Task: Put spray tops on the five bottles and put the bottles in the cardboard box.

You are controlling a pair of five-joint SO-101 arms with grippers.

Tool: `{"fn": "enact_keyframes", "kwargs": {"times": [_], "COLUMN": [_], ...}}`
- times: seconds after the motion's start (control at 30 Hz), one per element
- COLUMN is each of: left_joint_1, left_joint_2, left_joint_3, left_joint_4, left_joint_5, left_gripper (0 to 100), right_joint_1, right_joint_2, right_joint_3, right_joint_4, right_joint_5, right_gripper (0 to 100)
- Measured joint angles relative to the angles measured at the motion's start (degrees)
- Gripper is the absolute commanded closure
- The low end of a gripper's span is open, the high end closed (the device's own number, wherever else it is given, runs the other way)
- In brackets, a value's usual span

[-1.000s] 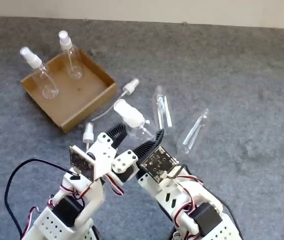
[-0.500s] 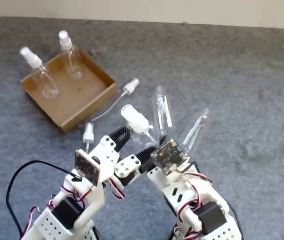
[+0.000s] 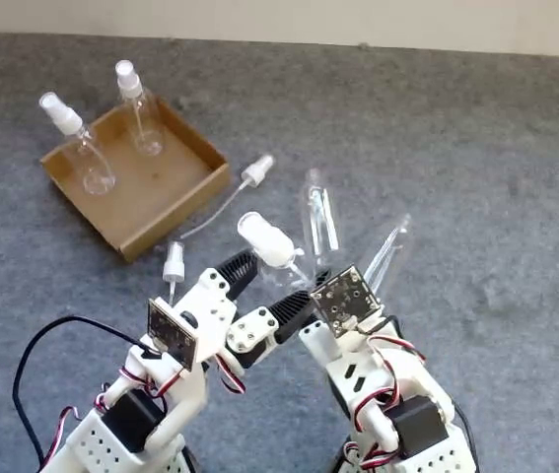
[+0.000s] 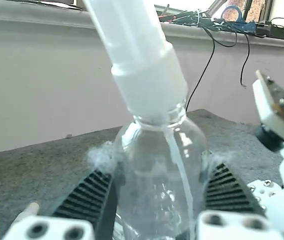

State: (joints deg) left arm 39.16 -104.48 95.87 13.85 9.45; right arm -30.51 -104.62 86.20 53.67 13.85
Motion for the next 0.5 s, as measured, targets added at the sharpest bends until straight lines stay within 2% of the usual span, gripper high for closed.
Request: {"fn": "enact_keyframes", "kwargs": {"times": [0.2, 0.5], "left_joint_1": [-3.8, -4.0], "left_joint_2": [0.8, 0.8], "left_joint_3": [0.0, 0.0], "left_joint_4": [-2.2, -5.1], "left_joint_5": [-0.1, -0.1], "left_gripper": [94, 94], "right_joint_1": [0.2, -11.5], "right_joint_2": [-0.1, -0.1], "right_joint_3": [-0.1, -0.3], "right_joint_4": [-1.0, -1.3], "right_joint_5": [0.0, -0.1], "right_gripper": [98.8, 98.8]}}
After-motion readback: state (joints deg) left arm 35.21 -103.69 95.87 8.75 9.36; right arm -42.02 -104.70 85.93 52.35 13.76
